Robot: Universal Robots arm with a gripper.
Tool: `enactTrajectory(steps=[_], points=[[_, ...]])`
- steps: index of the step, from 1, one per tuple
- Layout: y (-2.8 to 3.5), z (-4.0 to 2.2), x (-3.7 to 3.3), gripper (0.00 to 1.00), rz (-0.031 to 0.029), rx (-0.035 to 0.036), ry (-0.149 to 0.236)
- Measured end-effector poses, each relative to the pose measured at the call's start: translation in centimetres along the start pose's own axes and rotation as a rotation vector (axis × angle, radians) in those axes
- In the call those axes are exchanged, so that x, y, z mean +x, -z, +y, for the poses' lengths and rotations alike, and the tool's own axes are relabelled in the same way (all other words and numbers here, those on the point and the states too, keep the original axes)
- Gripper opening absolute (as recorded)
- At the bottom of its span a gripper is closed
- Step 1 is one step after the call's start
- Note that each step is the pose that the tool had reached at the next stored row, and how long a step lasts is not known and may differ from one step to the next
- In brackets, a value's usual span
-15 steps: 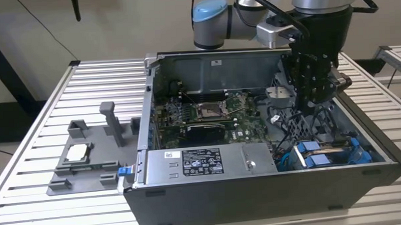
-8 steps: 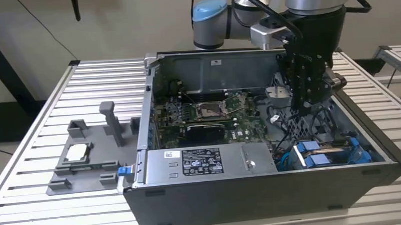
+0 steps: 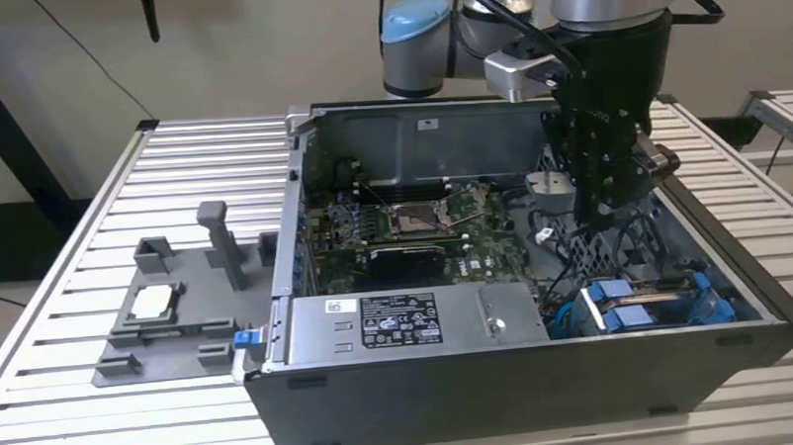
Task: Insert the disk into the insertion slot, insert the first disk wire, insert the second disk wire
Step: 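Insert the second disk wire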
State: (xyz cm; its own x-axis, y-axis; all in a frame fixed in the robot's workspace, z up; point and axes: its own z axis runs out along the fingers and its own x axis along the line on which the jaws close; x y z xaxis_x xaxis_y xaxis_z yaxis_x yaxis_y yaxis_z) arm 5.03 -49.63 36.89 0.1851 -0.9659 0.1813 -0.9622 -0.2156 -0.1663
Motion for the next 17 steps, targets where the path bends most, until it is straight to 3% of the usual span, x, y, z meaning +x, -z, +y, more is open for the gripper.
enactTrajectory(steps=[3, 4, 8, 13, 17], points=[[-0.08, 0.08, -0.10, 0.27, 0.0074, 0.0185, -0.002], [-0.09, 0.09, -0.14, 0.27, 0.0081, 0.0205, -0.002], [-0.08, 0.15, -0.24, 0.27, 0.0091, 0.0223, -0.003], [-0.09, 0.20, -0.30, 0.15, 0.0098, 0.0237, -0.003], [-0.11, 0.21, -0.30, 0.15, 0.0101, 0.0246, -0.003]])
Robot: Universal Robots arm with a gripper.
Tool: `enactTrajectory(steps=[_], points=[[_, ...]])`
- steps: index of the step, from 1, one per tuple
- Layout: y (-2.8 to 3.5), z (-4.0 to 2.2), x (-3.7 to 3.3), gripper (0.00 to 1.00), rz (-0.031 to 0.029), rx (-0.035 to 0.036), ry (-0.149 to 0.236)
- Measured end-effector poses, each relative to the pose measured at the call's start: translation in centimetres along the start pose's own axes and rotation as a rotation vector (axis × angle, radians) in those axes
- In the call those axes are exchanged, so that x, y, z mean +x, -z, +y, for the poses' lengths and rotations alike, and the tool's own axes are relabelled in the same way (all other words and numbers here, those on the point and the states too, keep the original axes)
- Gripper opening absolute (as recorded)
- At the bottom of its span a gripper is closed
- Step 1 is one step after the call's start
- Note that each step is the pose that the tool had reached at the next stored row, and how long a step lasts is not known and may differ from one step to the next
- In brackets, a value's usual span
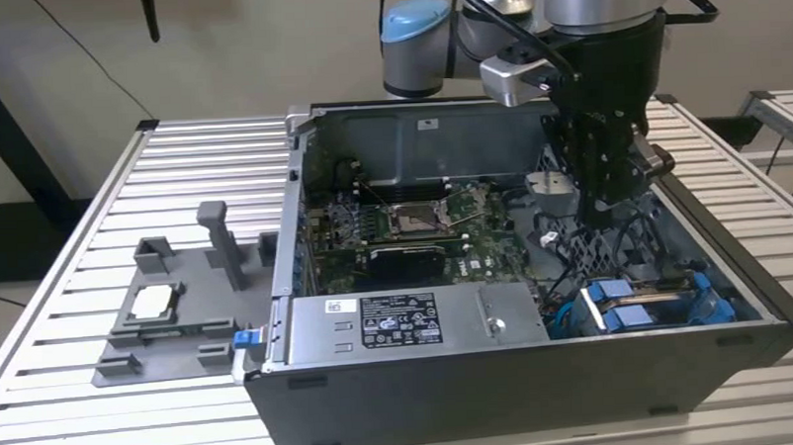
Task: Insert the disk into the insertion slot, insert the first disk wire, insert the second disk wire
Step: 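Insert the second disk wire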
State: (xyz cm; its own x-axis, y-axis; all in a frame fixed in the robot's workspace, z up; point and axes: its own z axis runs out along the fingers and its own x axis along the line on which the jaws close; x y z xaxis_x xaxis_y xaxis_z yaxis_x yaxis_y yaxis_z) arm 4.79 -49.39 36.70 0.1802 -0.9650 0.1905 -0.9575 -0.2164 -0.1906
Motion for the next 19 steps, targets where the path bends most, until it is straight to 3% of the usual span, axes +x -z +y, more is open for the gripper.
enactTrajectory(steps=[5, 8, 13, 15, 17, 19], points=[[-0.01, 0.05, -0.01, 0.17, 0.0016, 0.0001, 0.000], [0.01, 0.07, -0.21, 0.23, 0.0081, 0.0011, 0.001], [-0.06, 0.13, -0.59, 0.23, 0.0263, 0.0013, 0.005], [-0.11, 0.20, -0.62, 0.23, 0.0382, -0.0009, 0.006], [-0.15, 0.25, -0.64, 0.16, 0.0471, -0.0019, 0.006], [-0.18, 0.26, -0.65, 0.16, 0.0564, -0.0037, 0.005]])
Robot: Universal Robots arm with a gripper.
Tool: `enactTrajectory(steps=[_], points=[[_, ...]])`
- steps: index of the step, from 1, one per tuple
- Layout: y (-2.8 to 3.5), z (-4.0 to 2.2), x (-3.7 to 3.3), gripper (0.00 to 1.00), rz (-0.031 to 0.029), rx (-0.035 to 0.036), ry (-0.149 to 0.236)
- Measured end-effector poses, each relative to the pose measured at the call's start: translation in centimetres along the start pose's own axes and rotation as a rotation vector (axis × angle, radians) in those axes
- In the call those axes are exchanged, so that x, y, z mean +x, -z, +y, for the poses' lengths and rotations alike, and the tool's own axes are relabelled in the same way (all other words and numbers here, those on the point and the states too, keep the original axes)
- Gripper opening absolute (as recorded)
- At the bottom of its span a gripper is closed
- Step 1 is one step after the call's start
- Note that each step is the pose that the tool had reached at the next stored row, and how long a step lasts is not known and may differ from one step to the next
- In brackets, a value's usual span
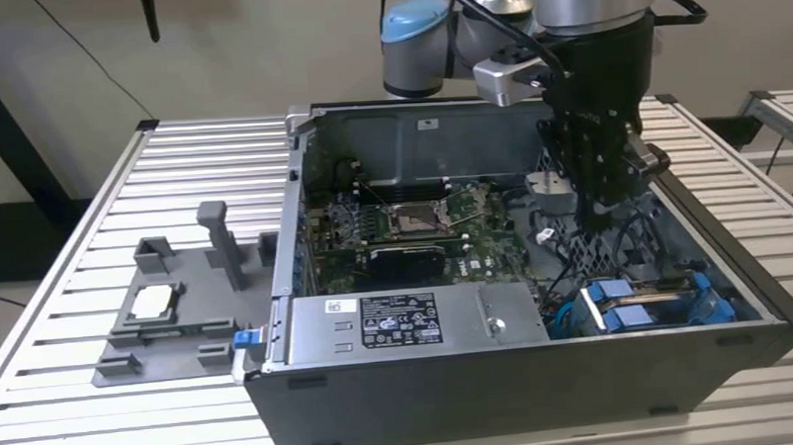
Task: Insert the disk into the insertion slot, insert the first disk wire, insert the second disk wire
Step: 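Insert the second disk wire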
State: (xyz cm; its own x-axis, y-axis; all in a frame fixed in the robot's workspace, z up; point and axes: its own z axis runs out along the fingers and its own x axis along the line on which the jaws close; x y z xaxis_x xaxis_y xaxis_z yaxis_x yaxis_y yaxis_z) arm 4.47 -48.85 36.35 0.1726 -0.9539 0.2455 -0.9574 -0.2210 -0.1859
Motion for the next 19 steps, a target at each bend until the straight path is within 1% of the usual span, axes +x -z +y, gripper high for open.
enactTrajectory(steps=[2, 4, 6, 8, 11, 13, 14, 15, 17, 19], points=[[-0.04, 0.02, -0.01, 0.16, 0.0099, -0.0021, 0.001], [-0.06, 0.01, -0.01, 0.16, 0.0109, -0.0024, 0.001], [-0.13, -0.07, 0.00, 0.16, 0.0108, -0.0022, 0.001], [-0.26, -0.35, 0.08, 0.16, 0.0105, -0.0024, 0.001], [-0.51, -0.96, 0.35, 0.16, 0.0063, -0.0048, 0.001], [-0.66, -1.27, 0.58, 0.16, 0.0021, -0.0072, 0.001], [-0.73, -1.36, 0.71, 0.16, -0.0028, -0.0071, 0.000], [-0.80, -1.42, 0.86, 0.16, -0.0126, -0.0055, -0.002], [-0.93, -1.44, 1.11, 0.16, -0.0372, -0.0011, -0.008], [-1.04, -1.41, 1.39, 0.16, -0.0674, 0.0043, -0.016]])
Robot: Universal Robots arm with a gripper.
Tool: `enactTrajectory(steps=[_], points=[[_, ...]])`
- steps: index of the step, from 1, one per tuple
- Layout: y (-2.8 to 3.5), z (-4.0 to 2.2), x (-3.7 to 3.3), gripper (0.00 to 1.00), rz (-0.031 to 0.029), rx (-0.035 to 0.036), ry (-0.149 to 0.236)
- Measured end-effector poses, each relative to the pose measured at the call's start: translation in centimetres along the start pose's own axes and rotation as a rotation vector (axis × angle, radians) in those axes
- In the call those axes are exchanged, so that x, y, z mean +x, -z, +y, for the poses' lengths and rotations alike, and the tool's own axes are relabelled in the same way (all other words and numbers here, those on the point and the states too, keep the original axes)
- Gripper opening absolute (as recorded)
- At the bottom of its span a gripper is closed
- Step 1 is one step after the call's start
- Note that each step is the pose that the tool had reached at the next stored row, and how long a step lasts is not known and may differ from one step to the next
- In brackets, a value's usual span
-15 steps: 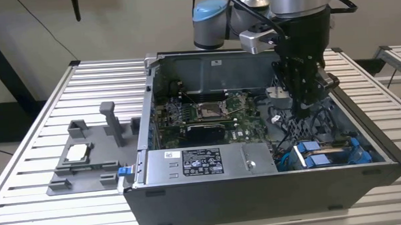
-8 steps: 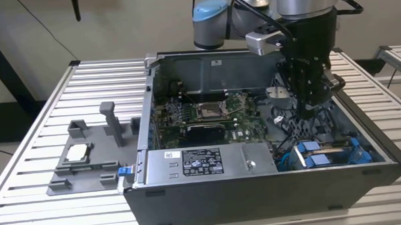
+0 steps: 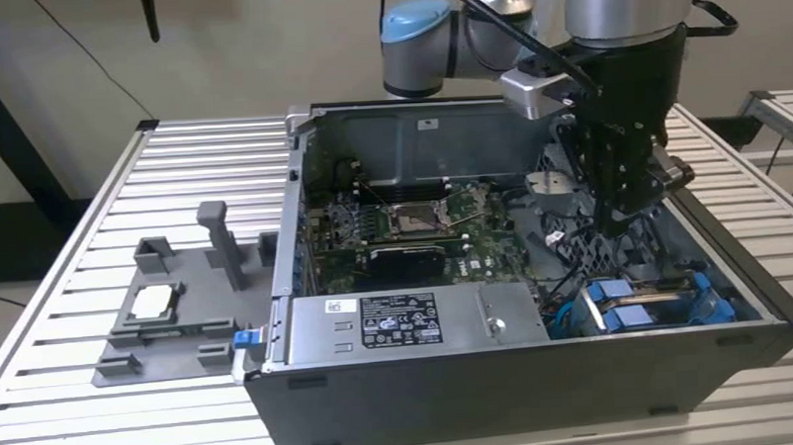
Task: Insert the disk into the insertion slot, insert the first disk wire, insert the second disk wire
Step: 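Insert the second disk wire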
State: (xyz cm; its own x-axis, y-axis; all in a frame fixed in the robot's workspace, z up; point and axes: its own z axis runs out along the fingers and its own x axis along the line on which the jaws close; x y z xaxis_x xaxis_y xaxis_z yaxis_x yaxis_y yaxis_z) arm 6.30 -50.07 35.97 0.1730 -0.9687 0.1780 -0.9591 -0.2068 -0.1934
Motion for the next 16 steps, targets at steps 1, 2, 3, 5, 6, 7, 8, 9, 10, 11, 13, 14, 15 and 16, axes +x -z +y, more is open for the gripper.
enactTrajectory(steps=[1, 2, 3, 5, 6, 7, 8, 9, 10, 11, 13, 14, 15, 16], points=[[-0.04, 0.01, 0.13, 0.16, -0.0116, 0.0021, -0.003], [-0.07, 0.04, 0.29, 0.16, -0.0229, 0.0042, -0.005], [-0.10, 0.06, 0.44, 0.16, -0.0300, 0.0052, -0.007], [-0.17, 0.08, 0.77, 0.16, -0.0407, 0.0035, -0.009], [-0.21, 0.09, 0.94, 0.16, -0.0451, 0.0012, -0.009], [-0.25, 0.10, 1.11, 0.16, -0.0489, -0.0015, -0.010], [-0.28, 0.10, 1.27, 0.16, -0.0526, -0.0043, -0.010], [-0.32, 0.10, 1.43, 0.16, -0.0563, -0.0068, -0.010], [-0.37, 0.08, 1.60, 0.16, -0.0607, -0.0105, -0.011], [-0.40, 0.07, 1.76, 0.16, -0.0648, -0.0145, -0.011], [-0.49, 0.03, 2.10, 0.16, -0.0735, -0.0225, -0.011], [-0.54, 0.01, 2.26, 0.16, -0.0770, -0.0246, -0.012], [-0.57, -0.01, 2.41, 0.16, -0.0794, -0.0258, -0.012], [-0.60, -0.13, 2.44, 0.16, -0.0805, -0.0312, -0.011]])
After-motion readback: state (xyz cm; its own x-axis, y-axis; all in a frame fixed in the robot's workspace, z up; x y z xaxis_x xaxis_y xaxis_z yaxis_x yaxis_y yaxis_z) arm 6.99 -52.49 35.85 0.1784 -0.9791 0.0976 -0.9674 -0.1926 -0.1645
